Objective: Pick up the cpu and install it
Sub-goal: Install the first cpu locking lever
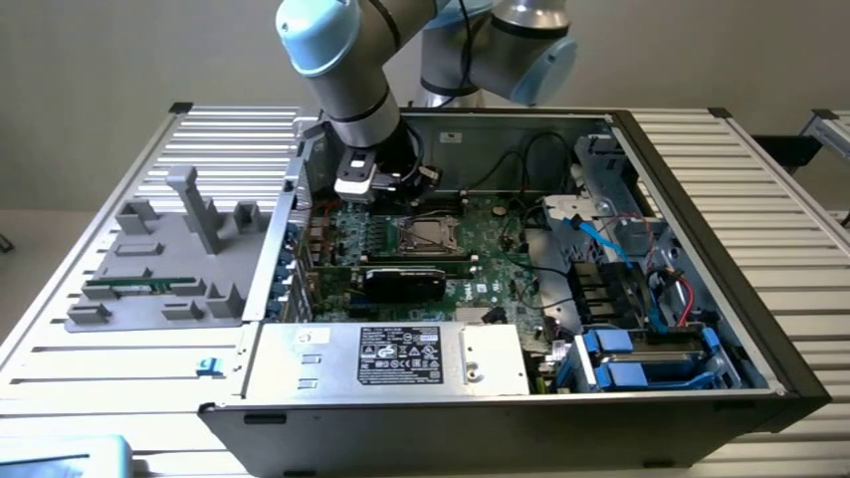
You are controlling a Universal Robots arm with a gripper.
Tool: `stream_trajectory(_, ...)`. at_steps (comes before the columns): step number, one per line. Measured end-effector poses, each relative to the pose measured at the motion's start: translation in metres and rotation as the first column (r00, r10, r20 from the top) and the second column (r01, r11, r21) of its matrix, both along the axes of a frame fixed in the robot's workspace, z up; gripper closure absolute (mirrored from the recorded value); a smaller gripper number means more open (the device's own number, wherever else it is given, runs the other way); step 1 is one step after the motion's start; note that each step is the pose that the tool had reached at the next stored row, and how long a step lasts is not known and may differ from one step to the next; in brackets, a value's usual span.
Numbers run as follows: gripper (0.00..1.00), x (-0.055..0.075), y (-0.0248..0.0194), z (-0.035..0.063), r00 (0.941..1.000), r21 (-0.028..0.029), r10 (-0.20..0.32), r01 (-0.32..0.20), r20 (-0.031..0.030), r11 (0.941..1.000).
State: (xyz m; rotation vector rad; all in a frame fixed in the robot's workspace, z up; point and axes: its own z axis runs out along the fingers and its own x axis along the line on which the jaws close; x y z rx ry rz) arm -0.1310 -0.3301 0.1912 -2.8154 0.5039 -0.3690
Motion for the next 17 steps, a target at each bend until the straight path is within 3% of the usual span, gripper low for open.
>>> stream_trajectory(17, 0.89, 0.0034, -0.0009, -0.002, 1.0, 0.0009, 0.0, 0.0, -0.0007, 1.0)
